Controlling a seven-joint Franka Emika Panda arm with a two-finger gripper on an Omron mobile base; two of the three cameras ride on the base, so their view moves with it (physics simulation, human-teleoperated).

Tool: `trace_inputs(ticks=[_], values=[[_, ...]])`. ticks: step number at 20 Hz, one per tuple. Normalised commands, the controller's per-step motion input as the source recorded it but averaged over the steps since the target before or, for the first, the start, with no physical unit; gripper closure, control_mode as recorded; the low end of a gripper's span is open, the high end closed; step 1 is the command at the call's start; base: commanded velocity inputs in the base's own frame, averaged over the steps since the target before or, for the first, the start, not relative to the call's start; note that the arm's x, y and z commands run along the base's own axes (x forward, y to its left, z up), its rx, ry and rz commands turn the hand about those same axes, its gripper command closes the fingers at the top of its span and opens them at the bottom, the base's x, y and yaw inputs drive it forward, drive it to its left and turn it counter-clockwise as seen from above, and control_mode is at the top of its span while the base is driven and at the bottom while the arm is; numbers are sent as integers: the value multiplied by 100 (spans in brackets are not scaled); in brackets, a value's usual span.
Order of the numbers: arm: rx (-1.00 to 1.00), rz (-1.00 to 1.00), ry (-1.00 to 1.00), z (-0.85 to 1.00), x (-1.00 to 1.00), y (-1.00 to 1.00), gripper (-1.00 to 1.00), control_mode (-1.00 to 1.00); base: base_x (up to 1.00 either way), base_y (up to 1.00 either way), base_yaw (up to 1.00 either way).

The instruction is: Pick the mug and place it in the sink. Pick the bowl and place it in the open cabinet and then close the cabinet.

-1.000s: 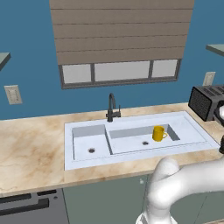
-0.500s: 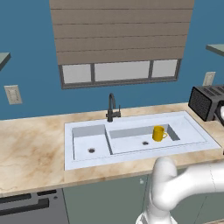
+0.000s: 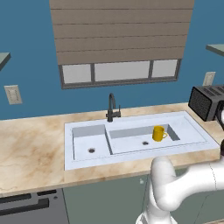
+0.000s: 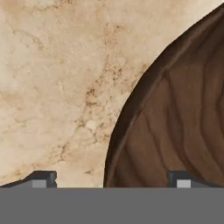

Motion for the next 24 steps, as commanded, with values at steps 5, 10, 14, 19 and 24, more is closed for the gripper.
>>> trace_inputs(ticks=[5, 10, 14, 19, 24], values=[[4, 1, 2, -23, 23, -46, -100, -100, 0, 0, 0], [4, 2, 2, -12, 8, -11, -100, -100, 0, 0, 0], [0, 4, 2, -4, 3, 1, 100, -100, 0, 0, 0], [0, 0, 0, 0, 1, 0, 100, -100, 0, 0, 0], [-2, 6, 0, 0, -45, 0, 100, -100, 0, 0, 0]])
